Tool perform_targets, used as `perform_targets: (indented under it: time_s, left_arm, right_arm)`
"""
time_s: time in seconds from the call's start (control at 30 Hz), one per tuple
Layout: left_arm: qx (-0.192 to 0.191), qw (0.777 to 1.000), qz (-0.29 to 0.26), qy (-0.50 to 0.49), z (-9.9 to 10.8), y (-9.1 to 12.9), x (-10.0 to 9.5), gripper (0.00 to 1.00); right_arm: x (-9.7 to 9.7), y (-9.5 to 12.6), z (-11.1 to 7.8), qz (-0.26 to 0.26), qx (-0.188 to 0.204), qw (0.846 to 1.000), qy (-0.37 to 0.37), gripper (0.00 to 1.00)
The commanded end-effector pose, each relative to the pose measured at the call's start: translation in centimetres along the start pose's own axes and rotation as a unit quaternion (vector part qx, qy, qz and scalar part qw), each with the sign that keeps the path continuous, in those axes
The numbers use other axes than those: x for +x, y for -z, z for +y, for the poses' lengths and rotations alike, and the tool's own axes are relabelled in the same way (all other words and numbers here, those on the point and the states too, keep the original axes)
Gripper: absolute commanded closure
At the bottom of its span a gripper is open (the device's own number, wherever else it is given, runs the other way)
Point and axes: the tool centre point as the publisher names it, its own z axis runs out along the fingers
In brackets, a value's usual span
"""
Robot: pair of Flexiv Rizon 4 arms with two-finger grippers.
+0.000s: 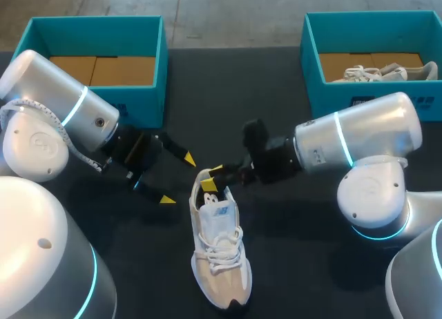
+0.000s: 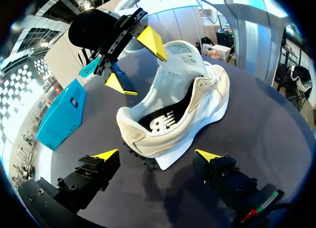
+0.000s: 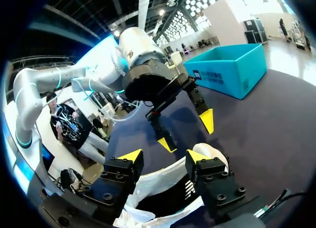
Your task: Take the shoe out of the shoebox, open the shoe tongue, remove and reinsert the insole, then place the shoe into the shoebox
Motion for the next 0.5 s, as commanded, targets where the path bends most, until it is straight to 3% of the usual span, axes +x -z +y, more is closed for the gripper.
perform_targets:
  time_s: [0.03,0.5]
  left_arm:
    - [-0.002,1.0,0.001,0.0,-0.1,0.0,0.0,0.0]
    - [-0.002,1.0,0.001,0.0,-0.1,0.0,0.0,0.0]
  right_arm:
    - [0.5,1.1,-0.4,-0.013,-0.002,1.0,-0.003,0.42]
    - [1.3,4.7,-1.4,-0.071,0.0,0.997,-0.027,0.36]
